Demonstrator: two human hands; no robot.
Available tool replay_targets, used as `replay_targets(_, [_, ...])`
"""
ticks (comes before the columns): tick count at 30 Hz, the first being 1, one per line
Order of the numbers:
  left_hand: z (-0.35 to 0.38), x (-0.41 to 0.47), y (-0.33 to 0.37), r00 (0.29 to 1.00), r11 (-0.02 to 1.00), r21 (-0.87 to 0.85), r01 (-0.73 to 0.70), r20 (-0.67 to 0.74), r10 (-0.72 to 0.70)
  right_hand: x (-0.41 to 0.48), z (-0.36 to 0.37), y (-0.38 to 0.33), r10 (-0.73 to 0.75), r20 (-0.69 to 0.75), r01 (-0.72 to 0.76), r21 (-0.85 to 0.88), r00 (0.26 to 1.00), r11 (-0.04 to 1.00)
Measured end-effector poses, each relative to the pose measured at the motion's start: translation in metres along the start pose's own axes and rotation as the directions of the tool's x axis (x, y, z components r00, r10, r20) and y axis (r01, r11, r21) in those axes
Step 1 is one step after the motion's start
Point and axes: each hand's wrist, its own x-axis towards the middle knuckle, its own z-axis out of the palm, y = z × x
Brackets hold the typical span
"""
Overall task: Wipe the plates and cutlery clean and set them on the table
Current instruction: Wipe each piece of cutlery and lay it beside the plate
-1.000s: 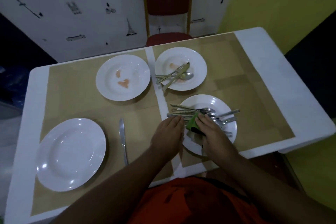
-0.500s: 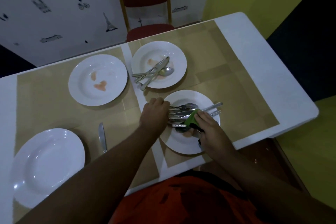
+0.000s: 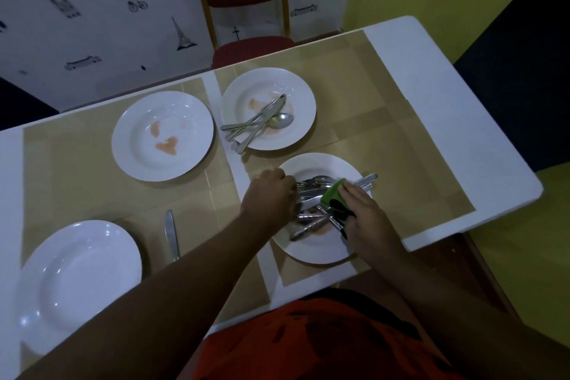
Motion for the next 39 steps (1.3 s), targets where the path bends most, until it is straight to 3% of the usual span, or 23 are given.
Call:
replay_targets(4, [0.014, -0.026, 0.024, 0.992, 0.982, -0.183, 0.050, 0.124, -0.028, 0.000, -0.001, 0.007, 0.042, -0.051, -0.041, 0.027, 0.998, 0.999])
replay_targets(7, [0.027, -0.038, 0.026, 0.982, 0.985, -0.160, 0.068, 0.184, -0.038, -0.001, -0.002, 0.010, 0.091, -0.097, -0.085, 0.063, 0.991, 0.994])
replay_targets(15, [0.036, -0.034, 0.024, 0.992, 0.990, -0.112, 0.083, 0.105, -0.071, -0.007, -0.007, 0.004, 0.171, -0.155, -0.147, 0.155, 0.973, 0.977])
replay_targets(20, [0.035, -0.031, 0.033, 0.985, 0.989, -0.124, 0.080, 0.160, -0.060, -0.010, -0.010, 0.003, 0.186, -0.165, -0.154, 0.191, 0.969, 0.970])
replay_targets(24, [0.035, -0.028, 0.039, 0.992, 0.992, -0.113, 0.051, 0.125, -0.037, -0.009, -0.013, 0.007, 0.222, -0.179, -0.180, 0.223, 0.958, 0.958])
replay_targets(35, [0.025, -0.010, 0.038, 0.971, 0.993, 0.011, 0.117, 0.208, -0.117, -0.015, -0.004, 0.010, 0.136, -0.070, -0.127, 0.125, 0.988, 0.984])
replay_targets(39, [0.016, -0.010, 0.035, 0.975, 0.996, 0.054, 0.077, 0.204, -0.086, -0.015, -0.005, 0.013, 0.104, -0.054, -0.099, 0.100, 0.993, 0.990])
